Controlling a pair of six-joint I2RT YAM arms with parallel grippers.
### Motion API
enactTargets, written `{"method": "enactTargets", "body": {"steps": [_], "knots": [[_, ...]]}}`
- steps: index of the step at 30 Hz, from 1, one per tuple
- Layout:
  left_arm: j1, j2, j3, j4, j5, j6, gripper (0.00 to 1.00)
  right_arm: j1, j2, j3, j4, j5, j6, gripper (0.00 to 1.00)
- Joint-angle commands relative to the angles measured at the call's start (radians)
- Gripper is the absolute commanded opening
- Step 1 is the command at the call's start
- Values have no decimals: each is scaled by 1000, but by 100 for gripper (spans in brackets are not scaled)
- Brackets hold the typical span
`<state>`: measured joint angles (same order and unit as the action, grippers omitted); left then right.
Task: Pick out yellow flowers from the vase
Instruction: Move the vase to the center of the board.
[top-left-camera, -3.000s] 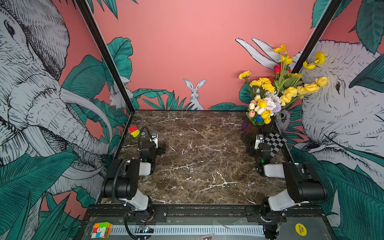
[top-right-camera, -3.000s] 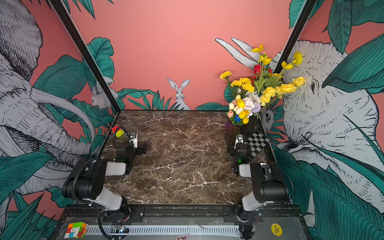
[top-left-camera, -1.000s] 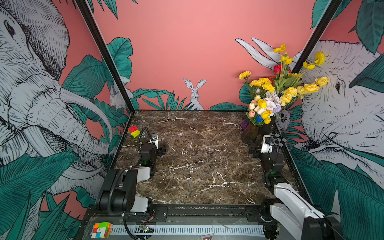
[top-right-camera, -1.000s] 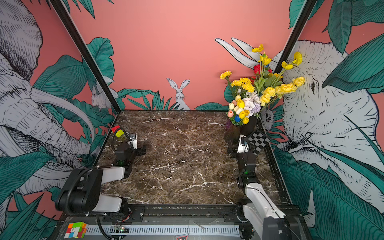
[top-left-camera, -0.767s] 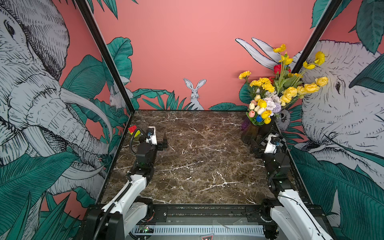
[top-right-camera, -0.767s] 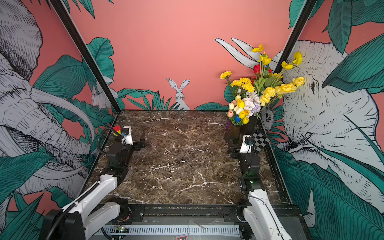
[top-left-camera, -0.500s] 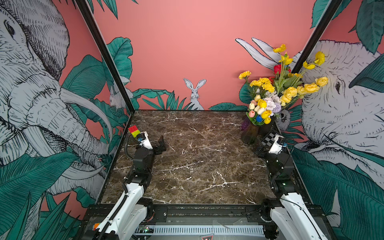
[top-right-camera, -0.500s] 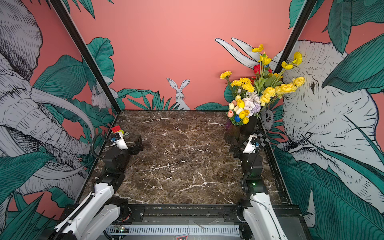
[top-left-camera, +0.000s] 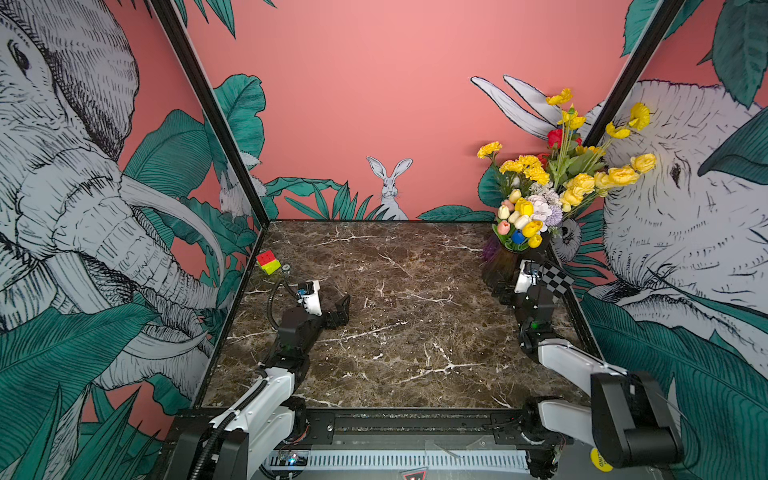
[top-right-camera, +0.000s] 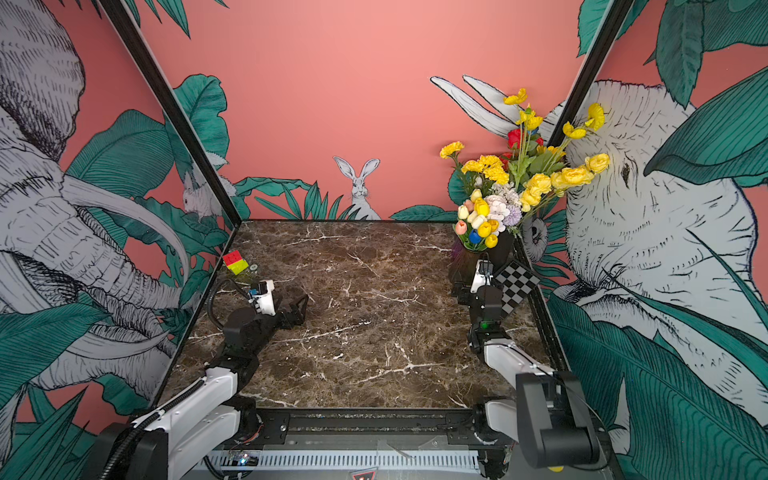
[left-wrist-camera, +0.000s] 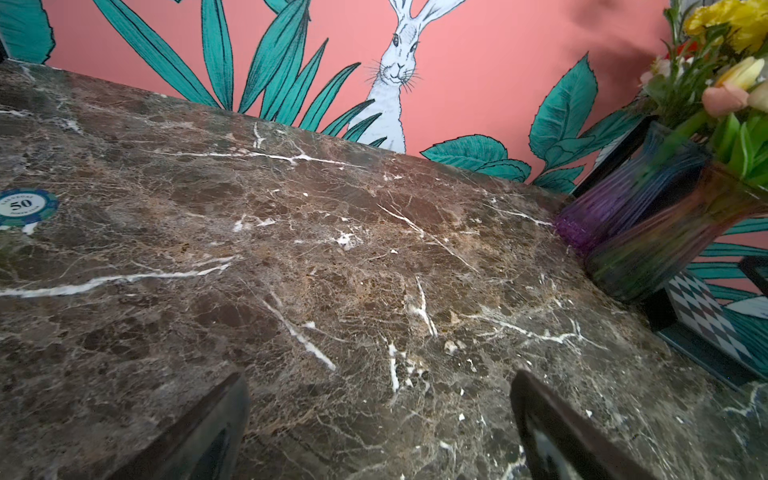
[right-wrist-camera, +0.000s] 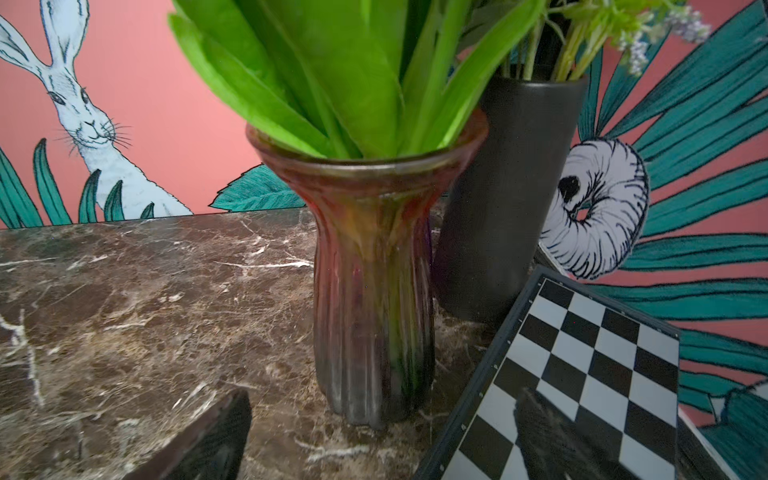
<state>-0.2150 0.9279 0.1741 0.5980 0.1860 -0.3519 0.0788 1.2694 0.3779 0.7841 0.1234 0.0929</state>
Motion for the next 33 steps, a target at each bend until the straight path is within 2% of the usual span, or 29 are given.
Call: {"method": "enactTargets", "body": {"steps": [1, 4, 13, 22, 33], "knots": [[-9, 10, -21, 105, 10, 24, 99, -1, 102, 52, 280, -9, -86, 96], [-15, 14, -19, 113, 8, 33, 99, -10, 186, 63, 411, -11, -92, 96], [-19, 20, -26, 125, -11, 44, 99, -34, 385, 136, 625, -58, -157, 96], [-22, 34, -28, 139, -8, 56, 99, -63, 460, 207, 625, -92, -157, 92], [-24, 43, -27, 144, -14, 67, 99, -77, 523, 262, 619, -175, -153, 80]]}}
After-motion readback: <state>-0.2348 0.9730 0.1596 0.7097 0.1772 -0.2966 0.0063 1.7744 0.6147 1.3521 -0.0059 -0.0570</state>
